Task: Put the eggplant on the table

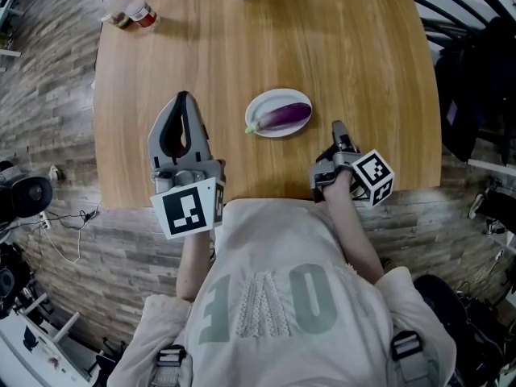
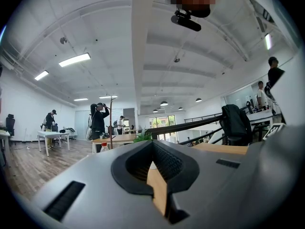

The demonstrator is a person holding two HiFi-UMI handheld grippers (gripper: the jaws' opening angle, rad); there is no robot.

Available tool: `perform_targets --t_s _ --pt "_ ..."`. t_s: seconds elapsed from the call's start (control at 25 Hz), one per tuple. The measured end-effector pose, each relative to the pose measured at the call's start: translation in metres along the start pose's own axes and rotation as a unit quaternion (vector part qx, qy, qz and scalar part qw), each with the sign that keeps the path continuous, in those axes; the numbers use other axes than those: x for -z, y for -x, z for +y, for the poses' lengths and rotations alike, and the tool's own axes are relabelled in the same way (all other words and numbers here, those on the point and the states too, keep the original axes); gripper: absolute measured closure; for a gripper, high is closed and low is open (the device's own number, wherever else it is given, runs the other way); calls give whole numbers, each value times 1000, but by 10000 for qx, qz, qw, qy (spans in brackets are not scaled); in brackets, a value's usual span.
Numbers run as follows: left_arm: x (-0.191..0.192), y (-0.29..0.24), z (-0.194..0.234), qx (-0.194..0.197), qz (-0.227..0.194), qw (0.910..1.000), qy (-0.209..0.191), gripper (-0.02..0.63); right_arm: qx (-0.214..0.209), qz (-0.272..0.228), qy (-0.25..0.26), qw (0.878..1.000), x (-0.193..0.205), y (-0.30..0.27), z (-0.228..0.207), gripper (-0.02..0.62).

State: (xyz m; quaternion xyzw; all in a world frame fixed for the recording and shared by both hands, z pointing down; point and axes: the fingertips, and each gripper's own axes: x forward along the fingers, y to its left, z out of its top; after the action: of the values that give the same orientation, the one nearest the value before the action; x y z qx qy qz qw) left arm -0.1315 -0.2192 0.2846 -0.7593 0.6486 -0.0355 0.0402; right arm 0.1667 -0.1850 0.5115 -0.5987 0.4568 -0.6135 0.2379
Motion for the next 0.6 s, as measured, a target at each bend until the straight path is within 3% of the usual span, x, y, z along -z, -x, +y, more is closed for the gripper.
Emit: perform_targets --t_s 0.08,0.16,0.28,0.36,0.44,0.48,0.6 --pt "-1 0 -2 14 -13 10000 -11 598 -150 -446 -235 9986 -16 7 3 460" --pt "-2 1 -3 32 -33 10000 -26 598 -182 -552 -226 9981 -17 12 4 460" --pt "-3 0 -3 69 -16 10000 -43 598 -414 -590 371 9967 -15 16 20 460" --pt "-3 -1 -5 92 -18 9999 -41 598 -621 -739 1075 9895 -19 20 40 460" --pt "-3 -1 -7 119 -26 9999 -43 598 -928 -1025 2078 9683 -24 29 72 462" --pt "-3 -1 -8 134 -34 9999 -46 598 -1113 -1192 2648 9504 -26 35 90 462" --pt "-6 0 -11 161 -68 9998 -42 598 -1653 -1631 4118 8812 -20 54 138 462"
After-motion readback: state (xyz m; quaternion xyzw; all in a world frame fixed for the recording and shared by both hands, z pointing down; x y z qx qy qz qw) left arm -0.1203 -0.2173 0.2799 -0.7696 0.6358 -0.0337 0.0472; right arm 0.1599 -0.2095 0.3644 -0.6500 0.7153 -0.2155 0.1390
